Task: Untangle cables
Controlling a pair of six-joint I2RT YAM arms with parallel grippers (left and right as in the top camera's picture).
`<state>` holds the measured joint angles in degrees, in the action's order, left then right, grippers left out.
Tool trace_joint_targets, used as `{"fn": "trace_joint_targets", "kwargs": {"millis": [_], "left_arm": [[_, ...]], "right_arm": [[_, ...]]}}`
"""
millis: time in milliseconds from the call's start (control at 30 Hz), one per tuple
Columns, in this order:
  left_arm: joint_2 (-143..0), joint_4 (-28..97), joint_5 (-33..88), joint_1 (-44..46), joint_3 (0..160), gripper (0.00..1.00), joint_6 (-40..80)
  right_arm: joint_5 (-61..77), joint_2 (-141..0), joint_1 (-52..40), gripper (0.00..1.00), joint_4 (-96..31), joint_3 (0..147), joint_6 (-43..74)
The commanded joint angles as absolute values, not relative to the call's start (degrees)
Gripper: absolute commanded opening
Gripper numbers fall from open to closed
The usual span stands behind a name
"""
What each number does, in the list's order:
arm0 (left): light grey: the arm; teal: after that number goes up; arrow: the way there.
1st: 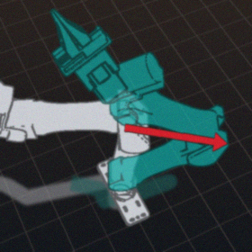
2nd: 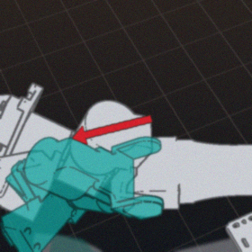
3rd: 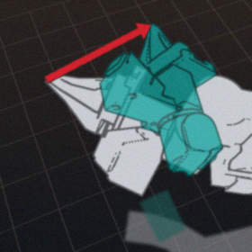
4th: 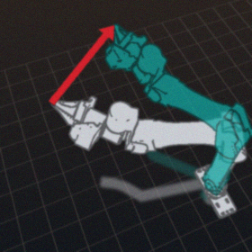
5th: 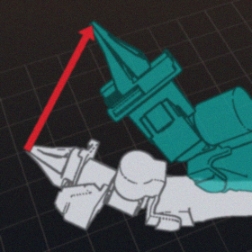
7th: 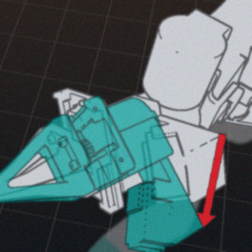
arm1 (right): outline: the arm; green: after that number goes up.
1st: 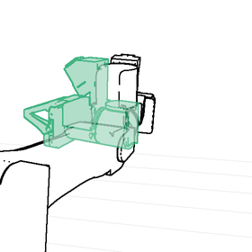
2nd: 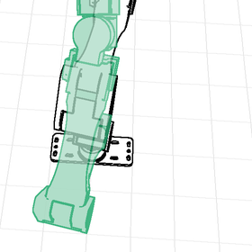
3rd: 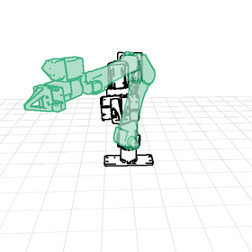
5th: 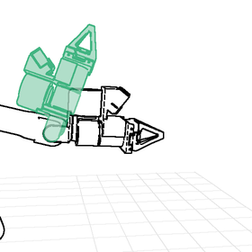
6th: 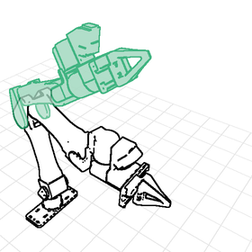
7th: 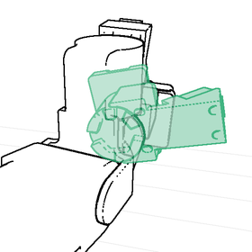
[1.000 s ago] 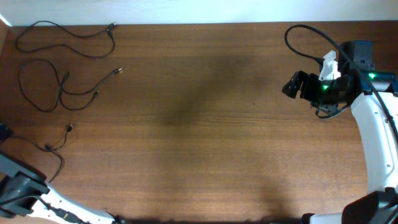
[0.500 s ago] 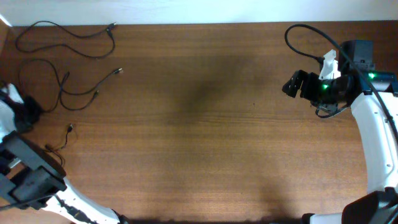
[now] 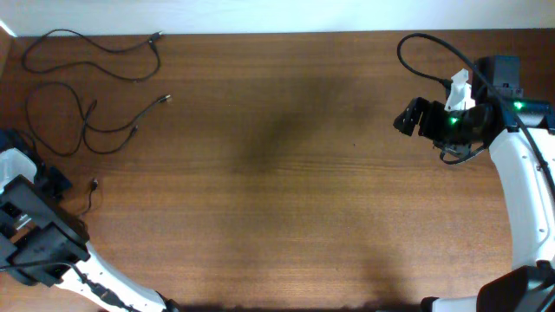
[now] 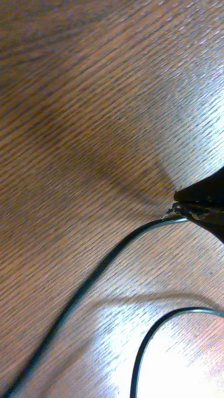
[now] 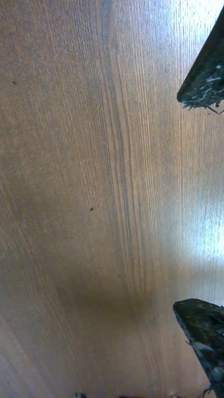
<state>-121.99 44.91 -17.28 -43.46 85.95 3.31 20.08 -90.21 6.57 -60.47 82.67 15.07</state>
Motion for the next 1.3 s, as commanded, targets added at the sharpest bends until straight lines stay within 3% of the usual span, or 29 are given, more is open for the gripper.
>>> {"fn": "trace_joint_targets", "kwargs": {"millis": [0, 133, 333, 633, 1267], "left_arm": [[-122.34, 45.32, -15.53, -43.51, 88.25, 0.00, 4.89], [-121.58, 48.14, -6.46, -43.48, 92.97, 0.00, 4.73], [-121.58, 53.76, -17.56, -43.79, 93.47, 0.00, 8.36], [-121.62, 58.67, -23.44, -44.42, 90.91, 0.00, 13.72], [-121.64, 62.81, -19.94, -44.40, 80.51, 0.00, 17.06]], "right_arm": [[20.80, -90.21, 6.76, 0.99, -60.47, 82.89, 15.49], [20.82, -90.21, 6.76, 0.98, -60.49, 82.89, 15.49], [20.80, -90.21, 6.76, 0.99, -60.49, 82.89, 15.46], [20.80, -90.24, 6.76, 0.99, -60.49, 82.89, 15.46], [20.36, -90.24, 6.79, 0.99, -59.99, 82.89, 14.17]]}}
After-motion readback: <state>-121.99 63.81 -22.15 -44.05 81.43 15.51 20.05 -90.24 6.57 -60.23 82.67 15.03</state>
